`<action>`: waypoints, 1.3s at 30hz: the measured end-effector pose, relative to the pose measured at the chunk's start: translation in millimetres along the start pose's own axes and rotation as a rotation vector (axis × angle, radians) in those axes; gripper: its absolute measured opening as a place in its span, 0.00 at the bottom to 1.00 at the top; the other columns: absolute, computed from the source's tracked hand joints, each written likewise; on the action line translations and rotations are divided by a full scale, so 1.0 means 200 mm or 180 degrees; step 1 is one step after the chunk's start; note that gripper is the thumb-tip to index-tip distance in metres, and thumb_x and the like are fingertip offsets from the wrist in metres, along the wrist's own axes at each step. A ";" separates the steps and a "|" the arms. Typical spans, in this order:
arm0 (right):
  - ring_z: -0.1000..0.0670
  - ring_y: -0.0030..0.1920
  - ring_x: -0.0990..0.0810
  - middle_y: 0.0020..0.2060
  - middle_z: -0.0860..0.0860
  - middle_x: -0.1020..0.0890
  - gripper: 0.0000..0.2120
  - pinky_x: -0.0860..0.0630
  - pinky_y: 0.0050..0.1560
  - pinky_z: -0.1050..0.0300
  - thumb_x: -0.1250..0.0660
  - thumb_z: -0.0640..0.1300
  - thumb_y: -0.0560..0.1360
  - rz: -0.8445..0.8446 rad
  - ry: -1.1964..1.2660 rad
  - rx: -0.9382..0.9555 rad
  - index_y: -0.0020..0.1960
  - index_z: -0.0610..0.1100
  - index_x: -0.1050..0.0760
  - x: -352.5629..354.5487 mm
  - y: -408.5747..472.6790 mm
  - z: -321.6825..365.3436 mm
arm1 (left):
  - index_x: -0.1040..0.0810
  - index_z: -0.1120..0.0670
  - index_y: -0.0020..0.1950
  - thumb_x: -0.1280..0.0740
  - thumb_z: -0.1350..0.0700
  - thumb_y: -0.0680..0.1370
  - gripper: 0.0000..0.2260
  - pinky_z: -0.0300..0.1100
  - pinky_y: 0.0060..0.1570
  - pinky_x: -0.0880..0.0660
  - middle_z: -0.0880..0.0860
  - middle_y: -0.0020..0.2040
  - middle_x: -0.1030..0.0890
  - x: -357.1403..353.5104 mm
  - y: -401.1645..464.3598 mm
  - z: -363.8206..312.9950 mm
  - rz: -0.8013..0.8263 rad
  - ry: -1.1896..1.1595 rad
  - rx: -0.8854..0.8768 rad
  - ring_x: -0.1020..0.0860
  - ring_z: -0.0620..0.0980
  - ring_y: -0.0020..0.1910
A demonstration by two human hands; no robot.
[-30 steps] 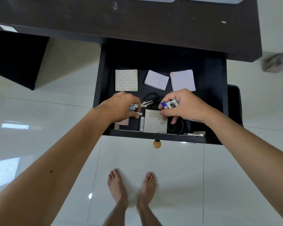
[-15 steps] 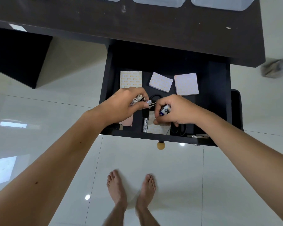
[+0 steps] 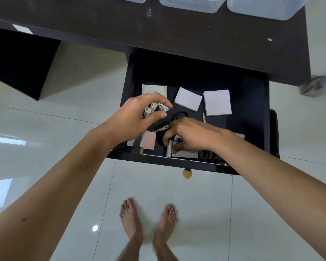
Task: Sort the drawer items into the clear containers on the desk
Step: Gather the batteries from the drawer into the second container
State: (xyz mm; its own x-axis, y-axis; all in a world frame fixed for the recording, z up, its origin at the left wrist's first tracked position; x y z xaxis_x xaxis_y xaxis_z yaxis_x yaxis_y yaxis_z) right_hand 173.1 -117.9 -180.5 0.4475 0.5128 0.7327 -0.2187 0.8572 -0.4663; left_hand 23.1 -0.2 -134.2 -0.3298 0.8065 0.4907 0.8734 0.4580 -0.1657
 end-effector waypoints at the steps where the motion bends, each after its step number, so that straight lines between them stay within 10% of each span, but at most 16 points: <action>1: 0.54 0.49 0.26 0.50 0.54 0.21 0.08 0.25 0.50 0.53 0.22 0.51 0.76 -0.0059 0.0039 0.0022 0.54 0.57 0.17 0.00 -0.01 0.00 | 0.20 0.42 0.63 0.31 0.53 0.83 0.10 0.28 0.46 0.24 0.37 0.54 0.20 0.00 0.00 0.00 0.0005 0.0001 0.0023 0.20 0.35 0.50; 6: 0.57 0.50 0.20 0.48 0.59 0.18 0.09 0.22 0.51 0.55 0.20 0.53 0.74 -0.0643 0.0769 -0.0273 0.51 0.56 0.18 0.05 -0.12 -0.08 | 0.22 0.41 0.63 0.32 0.53 0.84 0.10 0.36 0.47 0.21 0.39 0.53 0.20 0.01 0.02 0.01 0.0131 0.0068 0.0151 0.18 0.43 0.48; 12: 0.54 0.32 0.18 0.39 0.54 0.15 0.12 0.20 0.30 0.57 0.22 0.42 0.77 -0.1057 0.1860 -0.0816 0.57 0.55 0.15 0.24 -0.33 -0.25 | 0.22 0.39 0.61 0.32 0.52 0.84 0.09 0.40 0.41 0.19 0.45 0.48 0.19 -0.01 0.06 0.01 0.0237 0.0059 0.0330 0.18 0.41 0.40; 15: 0.53 0.28 0.24 0.34 0.50 0.18 0.17 0.21 0.32 0.57 0.26 0.41 0.81 -0.1167 0.2065 -0.0889 0.64 0.60 0.15 0.30 -0.40 -0.31 | 0.22 0.39 0.63 0.32 0.54 0.84 0.11 0.39 0.40 0.19 0.49 0.48 0.17 -0.01 0.08 0.01 0.0267 -0.0084 0.0355 0.16 0.46 0.39; 21: 0.51 0.29 0.25 0.31 0.45 0.20 0.02 0.27 0.32 0.56 0.20 0.44 0.75 -0.1263 0.2456 -0.1107 0.48 0.49 0.12 0.31 -0.44 -0.35 | 0.20 0.46 0.60 0.30 0.56 0.83 0.08 0.34 0.35 0.23 0.55 0.44 0.16 -0.02 0.11 0.01 0.0173 -0.0486 0.0516 0.22 0.42 0.32; 28: 0.49 0.29 0.27 0.29 0.48 0.24 0.17 0.34 0.25 0.61 0.16 0.44 0.70 -0.1745 0.2949 -0.1452 0.33 0.49 0.23 0.22 -0.41 -0.35 | 0.18 0.51 0.59 0.27 0.58 0.81 0.08 0.37 0.36 0.23 0.55 0.42 0.18 -0.03 0.14 0.00 0.0152 -0.0833 0.0664 0.21 0.42 0.34; 39: 0.48 0.28 0.19 0.37 0.42 0.14 0.11 0.21 0.33 0.55 0.25 0.38 0.78 -0.1753 0.2664 -0.0969 0.43 0.47 0.25 0.28 -0.35 -0.22 | 0.18 0.48 0.59 0.27 0.58 0.81 0.08 0.34 0.32 0.24 0.53 0.40 0.17 0.02 0.09 -0.05 0.0170 -0.0769 0.0723 0.22 0.44 0.30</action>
State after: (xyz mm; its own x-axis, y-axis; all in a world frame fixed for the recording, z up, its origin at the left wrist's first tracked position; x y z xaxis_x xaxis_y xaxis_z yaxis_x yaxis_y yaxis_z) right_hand 251.5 -150.5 -127.9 0.9017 -0.2417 0.3585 0.3731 0.8541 -0.3624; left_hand 42.1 6.8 -126.7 -0.3849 0.8845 0.2638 0.7984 0.4624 -0.3856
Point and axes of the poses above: each hand's wrist, its own y-axis towards the middle knuckle, its own x-axis out of the back of the hand, z = x × y, the point moved 3 cm from there along y, towards the middle knuckle
